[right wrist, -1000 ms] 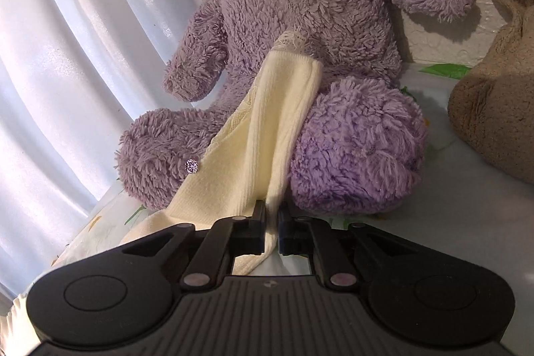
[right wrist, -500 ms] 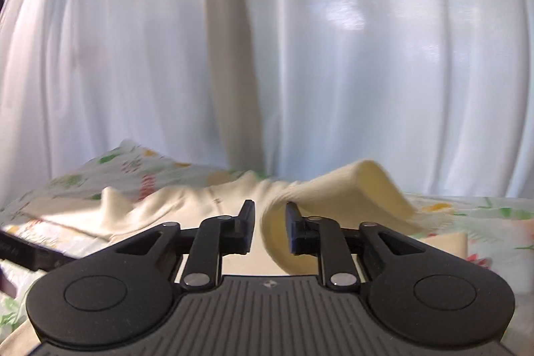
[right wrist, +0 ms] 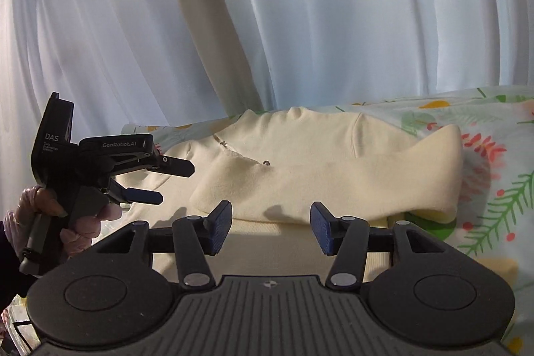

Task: Fold small clothes
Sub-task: 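Lay the sleeve across the sweater body with the right tool while the left tool grasps the other cuff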

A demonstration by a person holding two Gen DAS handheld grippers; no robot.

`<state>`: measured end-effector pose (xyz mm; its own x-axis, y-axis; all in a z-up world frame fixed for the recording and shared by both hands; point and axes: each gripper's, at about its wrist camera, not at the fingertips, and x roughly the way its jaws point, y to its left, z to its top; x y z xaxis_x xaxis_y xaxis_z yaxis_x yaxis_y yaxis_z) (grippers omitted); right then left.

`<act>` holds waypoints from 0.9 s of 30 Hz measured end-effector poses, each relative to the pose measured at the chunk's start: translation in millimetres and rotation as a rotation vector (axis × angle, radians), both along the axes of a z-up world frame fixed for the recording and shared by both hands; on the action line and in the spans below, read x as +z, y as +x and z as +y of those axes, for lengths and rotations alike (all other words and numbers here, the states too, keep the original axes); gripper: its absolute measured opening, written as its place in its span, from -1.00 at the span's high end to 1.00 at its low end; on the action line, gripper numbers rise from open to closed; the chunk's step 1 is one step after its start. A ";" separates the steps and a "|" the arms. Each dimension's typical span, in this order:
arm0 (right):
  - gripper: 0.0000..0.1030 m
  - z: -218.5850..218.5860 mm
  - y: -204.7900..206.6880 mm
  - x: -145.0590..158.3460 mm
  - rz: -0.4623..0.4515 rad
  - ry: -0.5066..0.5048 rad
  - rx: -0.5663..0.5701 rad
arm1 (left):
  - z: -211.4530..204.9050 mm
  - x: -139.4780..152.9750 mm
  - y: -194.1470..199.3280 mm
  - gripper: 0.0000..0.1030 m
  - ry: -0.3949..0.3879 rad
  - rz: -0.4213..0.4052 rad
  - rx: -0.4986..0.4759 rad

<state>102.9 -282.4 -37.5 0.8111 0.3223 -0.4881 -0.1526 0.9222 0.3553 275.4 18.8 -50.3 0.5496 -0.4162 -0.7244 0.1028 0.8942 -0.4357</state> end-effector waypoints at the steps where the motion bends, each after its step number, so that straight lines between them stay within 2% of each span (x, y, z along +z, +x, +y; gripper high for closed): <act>1: -0.01 -0.6 -3.3 -1.3 0.006 0.013 -0.005 | 1.5 -3.7 5.2 -0.91 -0.008 0.014 0.002; 2: -0.01 -1.1 -5.3 -2.6 0.014 0.019 -0.010 | 4.0 -8.2 11.3 -0.74 -0.021 0.041 0.008; 4: -0.01 -2.0 -9.0 -4.6 0.023 0.028 -0.014 | 5.7 -14.2 19.7 -0.58 -0.057 0.072 0.003; 6: -0.01 -2.1 -10.2 -6.1 0.028 0.033 -0.017 | 2.1 -14.2 23.0 -0.54 -0.060 0.060 -0.014; 8: -0.01 -2.8 -12.9 -5.4 0.029 0.041 -0.020 | -5.1 -14.7 27.0 -0.02 -0.065 0.072 -0.051; 10: -0.01 -2.7 -11.8 -5.2 0.031 0.051 -0.023 | -11.4 -17.3 28.6 0.17 -0.073 0.092 -0.067; 11: 0.00 -3.0 -11.8 -5.3 0.030 0.055 -0.024 | -14.5 -17.9 28.9 0.58 -0.064 0.090 -0.072; 12: 0.00 -3.3 -11.3 -5.0 0.033 0.057 -0.027 | -17.2 -18.5 29.3 0.79 -0.047 0.096 -0.075; 14: 0.01 -3.8 -8.7 -5.3 0.047 0.053 -0.040 | -16.3 -13.9 27.1 0.83 -0.040 0.093 -0.064; 17: 0.01 -8.5 2.5 -6.4 0.056 0.066 -0.061 | 1.8 10.1 18.8 0.86 -0.059 0.019 -0.022; 19: 0.01 -14.1 8.7 -7.4 0.064 0.071 -0.083 | 20.2 24.7 15.7 0.87 -0.040 -0.024 0.015; 21: 0.01 -20.3 15.0 -9.6 0.079 0.080 -0.107 | 42.3 34.4 13.8 0.91 0.048 -0.079 0.082; 22: 0.01 -24.6 18.8 -11.8 0.090 0.090 -0.122 | 51.8 35.1 14.7 0.91 0.094 -0.088 0.110; 23: 0.01 -27.4 21.6 -13.3 0.099 0.097 -0.129 | 62.0 32.9 16.2 0.91 0.107 -0.079 0.133; 25: 0.01 -34.3 28.9 -18.0 0.123 0.114 -0.151 | 78.2 23.4 19.3 0.94 0.062 -0.025 0.142; 27: 0.01 -39.4 33.2 -20.8 0.141 0.129 -0.168 | 80.7 13.6 19.1 0.85 -0.002 0.005 0.106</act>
<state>136.1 -321.8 -58.3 0.7852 0.2562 -0.5638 0.0581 0.8759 0.4790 294.4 99.5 -36.8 0.5873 -0.3574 -0.7262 0.0054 0.8989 -0.4380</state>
